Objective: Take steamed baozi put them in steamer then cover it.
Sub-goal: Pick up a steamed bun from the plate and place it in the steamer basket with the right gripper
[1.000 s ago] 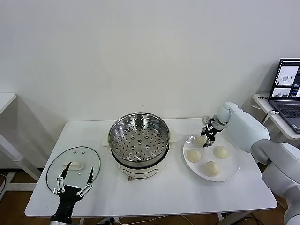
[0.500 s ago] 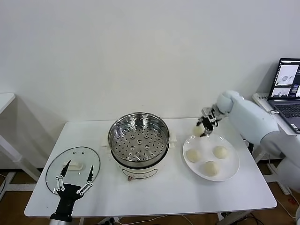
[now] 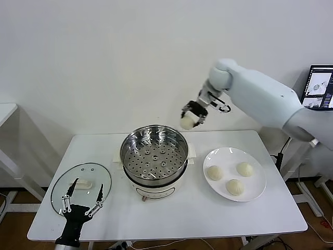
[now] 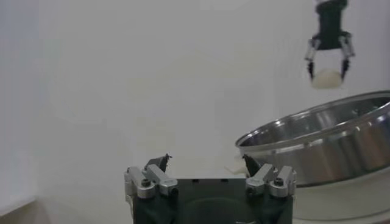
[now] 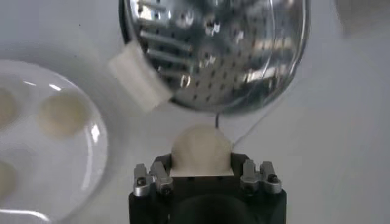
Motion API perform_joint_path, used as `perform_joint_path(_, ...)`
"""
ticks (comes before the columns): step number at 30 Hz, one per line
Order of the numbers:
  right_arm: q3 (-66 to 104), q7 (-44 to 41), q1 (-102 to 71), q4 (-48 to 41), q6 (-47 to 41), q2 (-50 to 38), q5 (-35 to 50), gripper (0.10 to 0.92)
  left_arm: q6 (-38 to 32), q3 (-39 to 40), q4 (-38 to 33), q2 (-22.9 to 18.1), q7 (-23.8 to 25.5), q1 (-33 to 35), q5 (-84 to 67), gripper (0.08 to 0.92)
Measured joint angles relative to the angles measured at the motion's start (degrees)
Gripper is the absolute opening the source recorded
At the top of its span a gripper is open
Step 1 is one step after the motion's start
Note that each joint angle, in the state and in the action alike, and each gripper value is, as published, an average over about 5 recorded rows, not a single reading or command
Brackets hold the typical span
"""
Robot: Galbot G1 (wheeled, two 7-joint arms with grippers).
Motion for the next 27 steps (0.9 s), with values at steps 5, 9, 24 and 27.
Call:
perform_joint_path(5, -1.10, 0.38, -0.59, 0.15, 3.35, 3.63, -3.38, 0.660, -0.19, -0.03, -0.07, -0.05, -0.10, -0.05, -0.24, 0.823)
perform_joint_path(9, -1.67, 1.01, -1.94, -0.79, 4.96, 6.13, -6.41, 0.655, -0.40, -0.10, -0.08, 0.00, -0.17, -0.19, -0.46, 0.823)
perform_joint_path(24, -0.35, 4.64, -7.95, -8.38, 7.66, 13.62, -16.49, 0.662, -0.72, -0.46, -0.01, 0.11, -0.37, -0.32, -0.84, 0.823)
perform_joint_path(27, 0.07, 5.47, -8.74, -9.96, 7.87, 14.88, -18.05, 0.667, -0.79, -0.51, 0.06, 0.12, -0.40, -0.42, -0.89, 0.823)
